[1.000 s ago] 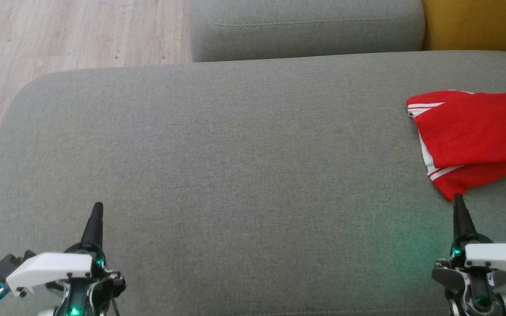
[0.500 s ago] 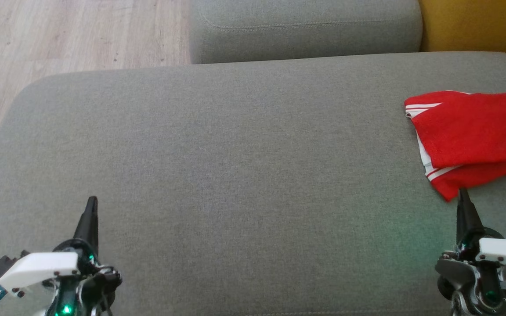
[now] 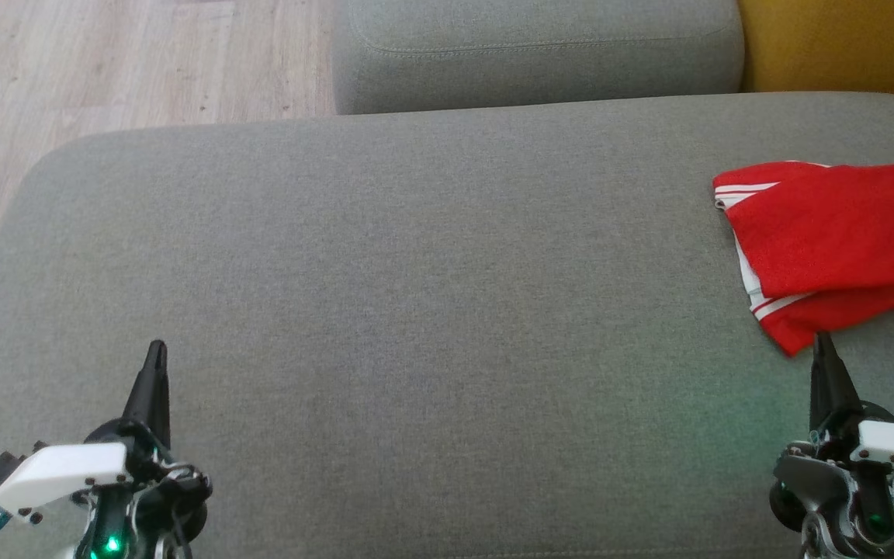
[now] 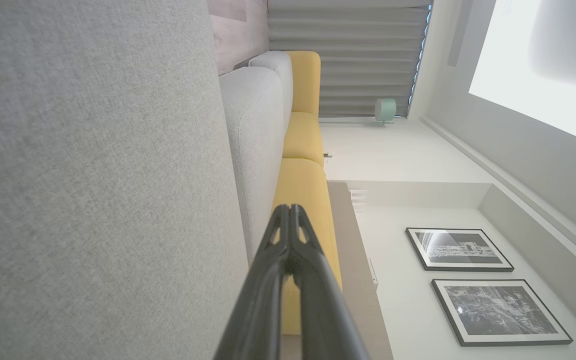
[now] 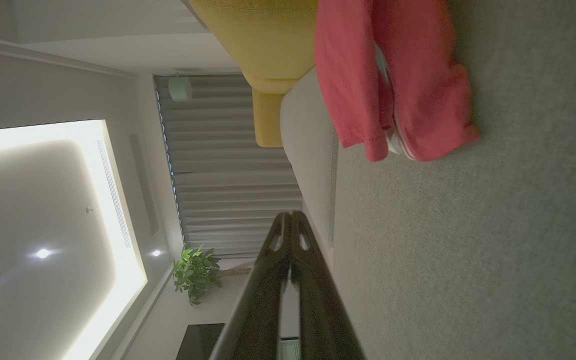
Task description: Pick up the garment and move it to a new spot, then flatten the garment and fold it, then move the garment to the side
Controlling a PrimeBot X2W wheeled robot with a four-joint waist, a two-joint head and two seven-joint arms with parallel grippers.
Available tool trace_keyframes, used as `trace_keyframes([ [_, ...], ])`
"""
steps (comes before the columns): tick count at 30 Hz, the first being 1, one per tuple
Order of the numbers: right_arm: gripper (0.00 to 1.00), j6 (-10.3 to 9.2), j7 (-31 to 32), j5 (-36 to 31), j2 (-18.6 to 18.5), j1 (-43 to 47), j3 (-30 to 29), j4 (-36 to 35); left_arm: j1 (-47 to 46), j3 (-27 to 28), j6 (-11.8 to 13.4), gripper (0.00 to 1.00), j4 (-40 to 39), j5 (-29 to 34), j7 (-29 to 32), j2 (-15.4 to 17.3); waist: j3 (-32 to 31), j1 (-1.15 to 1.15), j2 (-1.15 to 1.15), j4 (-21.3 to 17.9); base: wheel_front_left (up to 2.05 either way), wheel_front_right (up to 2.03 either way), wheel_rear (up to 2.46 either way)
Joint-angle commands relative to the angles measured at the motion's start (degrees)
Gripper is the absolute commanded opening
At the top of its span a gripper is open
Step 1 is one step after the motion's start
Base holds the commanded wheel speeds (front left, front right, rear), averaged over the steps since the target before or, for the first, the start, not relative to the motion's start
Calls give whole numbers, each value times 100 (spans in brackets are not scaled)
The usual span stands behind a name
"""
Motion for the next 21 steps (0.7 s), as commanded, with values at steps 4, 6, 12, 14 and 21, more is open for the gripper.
trace_keyframes([
  [4,0,39,38,35,-67,-301,107,-219,-309,205,-42,0,-204,-25,43,43,0,0,0,0,0,0,0],
  [6,0,39,39,34,-66,-301,106,-219,-309,205,-42,0,-204,-25,43,43,0,0,0,0,0,0,0],
  [12,0,39,43,30,-63,-301,101,-219,-309,205,-42,0,-204,-25,43,43,0,0,0,0,0,0,0],
  [14,0,39,44,29,-61,-301,99,-219,-309,205,-42,0,-204,-25,43,43,0,0,0,0,0,0,0],
  [21,0,39,49,24,-58,-302,94,-219,-309,204,-42,0,-204,-25,43,43,0,0,0,0,0,0,0],
])
